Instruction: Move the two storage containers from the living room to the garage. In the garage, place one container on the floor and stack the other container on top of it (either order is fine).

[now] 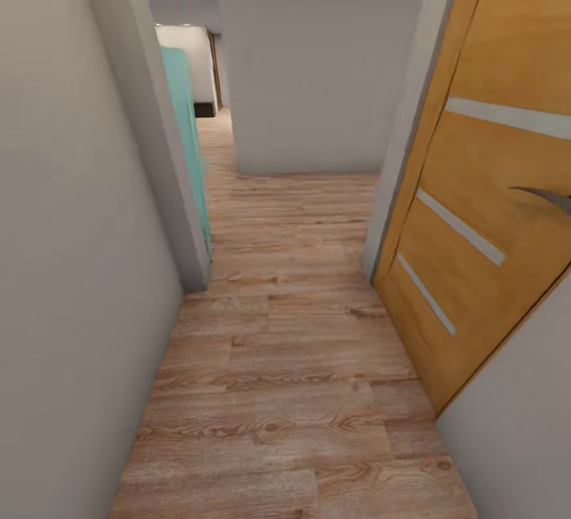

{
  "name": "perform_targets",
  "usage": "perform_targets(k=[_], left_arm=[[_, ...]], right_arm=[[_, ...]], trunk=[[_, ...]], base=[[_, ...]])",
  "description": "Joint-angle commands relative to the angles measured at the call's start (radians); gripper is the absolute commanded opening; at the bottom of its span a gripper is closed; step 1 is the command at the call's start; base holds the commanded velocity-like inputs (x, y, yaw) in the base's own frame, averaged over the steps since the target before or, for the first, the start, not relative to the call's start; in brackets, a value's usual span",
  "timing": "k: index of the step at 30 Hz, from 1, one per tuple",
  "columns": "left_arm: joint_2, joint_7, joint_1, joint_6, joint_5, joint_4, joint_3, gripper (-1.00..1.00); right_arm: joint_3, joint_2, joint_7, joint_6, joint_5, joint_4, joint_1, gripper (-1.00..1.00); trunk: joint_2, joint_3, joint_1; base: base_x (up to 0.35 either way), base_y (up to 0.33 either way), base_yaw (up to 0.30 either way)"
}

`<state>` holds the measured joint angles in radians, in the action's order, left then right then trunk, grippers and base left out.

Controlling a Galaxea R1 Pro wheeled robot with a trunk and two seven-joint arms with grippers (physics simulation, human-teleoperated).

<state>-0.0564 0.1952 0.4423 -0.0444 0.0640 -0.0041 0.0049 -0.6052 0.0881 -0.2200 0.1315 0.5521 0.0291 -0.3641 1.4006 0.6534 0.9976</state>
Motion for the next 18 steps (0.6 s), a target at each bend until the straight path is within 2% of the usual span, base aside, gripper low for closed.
perform_targets(k=[1,18], left_arm=[[0.000,0.003,0.001,-0.003,0.007,0.000,0.000,1.00],[-0.002,0.002,0.000,-0.005,0.007,0.000,0.000,1.00]], right_arm=[[-0.008,0.001,0.000,0.006,0.010,0.003,-0.001,1.00],[-0.008,0.001,0.001,0.006,0.012,0.003,-0.001,1.00]], trunk=[[0.000,0.001,0.001],[0.000,0.001,0.001]], base=[[0.321,0.000,0.090],[0.321,0.000,0.006]])
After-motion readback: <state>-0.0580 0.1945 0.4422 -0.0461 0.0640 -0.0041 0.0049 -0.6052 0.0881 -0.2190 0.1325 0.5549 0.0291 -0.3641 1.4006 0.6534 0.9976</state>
